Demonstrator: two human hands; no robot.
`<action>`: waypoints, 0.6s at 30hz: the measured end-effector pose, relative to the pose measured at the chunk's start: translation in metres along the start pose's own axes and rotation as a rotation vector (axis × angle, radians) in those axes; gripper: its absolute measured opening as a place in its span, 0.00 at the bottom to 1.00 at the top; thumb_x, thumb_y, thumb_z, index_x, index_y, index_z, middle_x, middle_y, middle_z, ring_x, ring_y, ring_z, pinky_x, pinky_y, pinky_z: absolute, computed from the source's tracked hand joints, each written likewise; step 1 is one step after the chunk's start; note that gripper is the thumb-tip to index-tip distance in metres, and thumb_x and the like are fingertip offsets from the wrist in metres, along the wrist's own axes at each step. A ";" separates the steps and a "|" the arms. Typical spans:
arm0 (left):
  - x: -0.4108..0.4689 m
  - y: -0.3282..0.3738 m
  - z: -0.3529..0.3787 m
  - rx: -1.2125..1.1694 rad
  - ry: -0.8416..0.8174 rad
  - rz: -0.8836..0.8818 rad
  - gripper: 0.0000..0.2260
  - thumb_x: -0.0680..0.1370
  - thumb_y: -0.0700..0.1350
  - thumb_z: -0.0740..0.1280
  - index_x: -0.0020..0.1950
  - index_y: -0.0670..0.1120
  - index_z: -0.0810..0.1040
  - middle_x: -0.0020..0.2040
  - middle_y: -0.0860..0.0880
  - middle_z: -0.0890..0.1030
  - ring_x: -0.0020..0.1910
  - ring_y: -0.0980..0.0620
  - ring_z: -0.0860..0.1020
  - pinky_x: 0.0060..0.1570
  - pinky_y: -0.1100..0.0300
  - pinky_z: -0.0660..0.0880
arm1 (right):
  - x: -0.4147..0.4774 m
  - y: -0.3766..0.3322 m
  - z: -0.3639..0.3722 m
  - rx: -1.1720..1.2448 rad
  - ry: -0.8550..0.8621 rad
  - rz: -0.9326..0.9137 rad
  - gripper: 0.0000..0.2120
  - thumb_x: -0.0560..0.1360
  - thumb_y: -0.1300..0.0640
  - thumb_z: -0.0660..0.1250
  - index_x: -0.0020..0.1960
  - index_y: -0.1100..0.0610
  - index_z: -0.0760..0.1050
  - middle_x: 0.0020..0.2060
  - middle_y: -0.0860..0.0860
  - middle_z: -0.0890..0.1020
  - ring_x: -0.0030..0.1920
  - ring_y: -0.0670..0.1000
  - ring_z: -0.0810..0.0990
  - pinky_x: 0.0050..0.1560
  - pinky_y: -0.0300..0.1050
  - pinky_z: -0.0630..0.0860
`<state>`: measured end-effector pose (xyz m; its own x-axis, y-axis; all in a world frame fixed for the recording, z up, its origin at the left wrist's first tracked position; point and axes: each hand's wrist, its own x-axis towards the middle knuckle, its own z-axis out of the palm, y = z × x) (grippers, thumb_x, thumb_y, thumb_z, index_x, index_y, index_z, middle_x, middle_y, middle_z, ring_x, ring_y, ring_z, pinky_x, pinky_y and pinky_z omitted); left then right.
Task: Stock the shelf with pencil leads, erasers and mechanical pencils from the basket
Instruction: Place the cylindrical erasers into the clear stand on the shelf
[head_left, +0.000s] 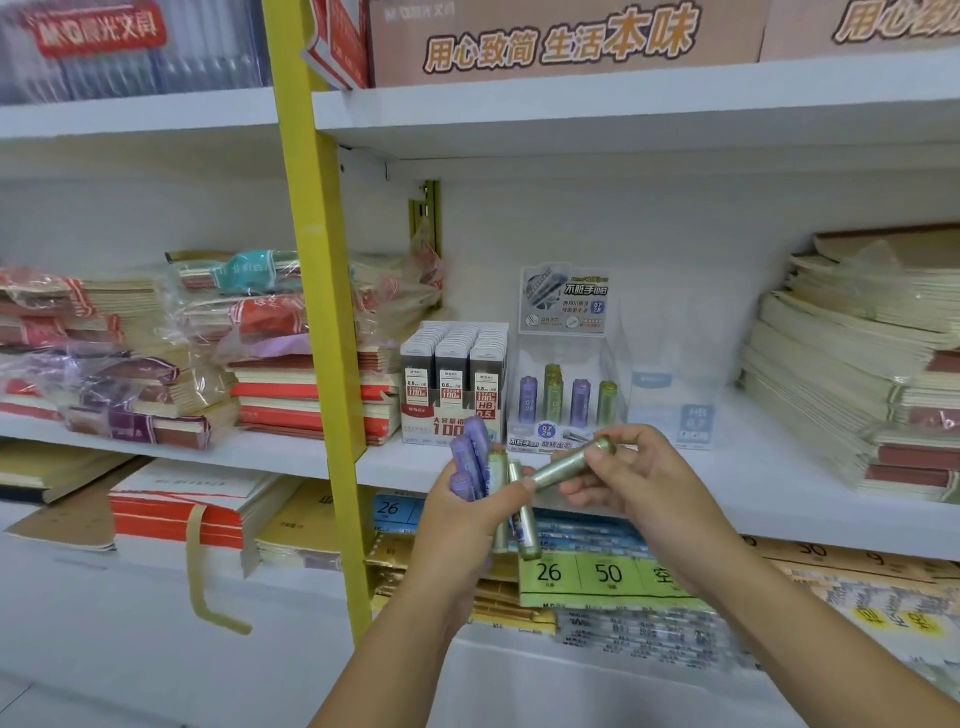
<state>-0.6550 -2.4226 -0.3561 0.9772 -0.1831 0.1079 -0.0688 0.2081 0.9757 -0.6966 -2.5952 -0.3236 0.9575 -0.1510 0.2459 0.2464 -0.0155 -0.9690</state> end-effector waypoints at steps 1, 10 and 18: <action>0.004 0.001 0.002 -0.022 0.010 0.002 0.12 0.71 0.49 0.77 0.52 0.54 0.81 0.40 0.55 0.85 0.36 0.61 0.79 0.35 0.60 0.70 | 0.006 -0.006 -0.003 -0.052 -0.006 -0.030 0.08 0.78 0.60 0.65 0.57 0.57 0.71 0.45 0.56 0.86 0.45 0.57 0.85 0.50 0.48 0.81; 0.043 0.019 0.010 -0.073 0.097 0.207 0.13 0.71 0.46 0.77 0.48 0.63 0.80 0.44 0.57 0.85 0.41 0.62 0.82 0.34 0.71 0.75 | 0.113 -0.092 -0.045 -0.894 0.143 -0.480 0.12 0.70 0.60 0.73 0.46 0.44 0.77 0.39 0.43 0.80 0.36 0.36 0.76 0.39 0.23 0.68; 0.047 0.016 0.013 -0.069 0.087 0.202 0.13 0.72 0.48 0.76 0.47 0.65 0.78 0.43 0.59 0.85 0.40 0.65 0.81 0.41 0.63 0.71 | 0.137 -0.099 -0.057 -1.357 -0.150 -0.360 0.10 0.67 0.56 0.76 0.42 0.44 0.77 0.37 0.36 0.80 0.39 0.38 0.75 0.36 0.25 0.66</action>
<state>-0.6127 -2.4400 -0.3328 0.9589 -0.0481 0.2797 -0.2535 0.2977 0.9204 -0.5981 -2.6704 -0.1952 0.9019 0.1689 0.3977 0.2257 -0.9690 -0.1004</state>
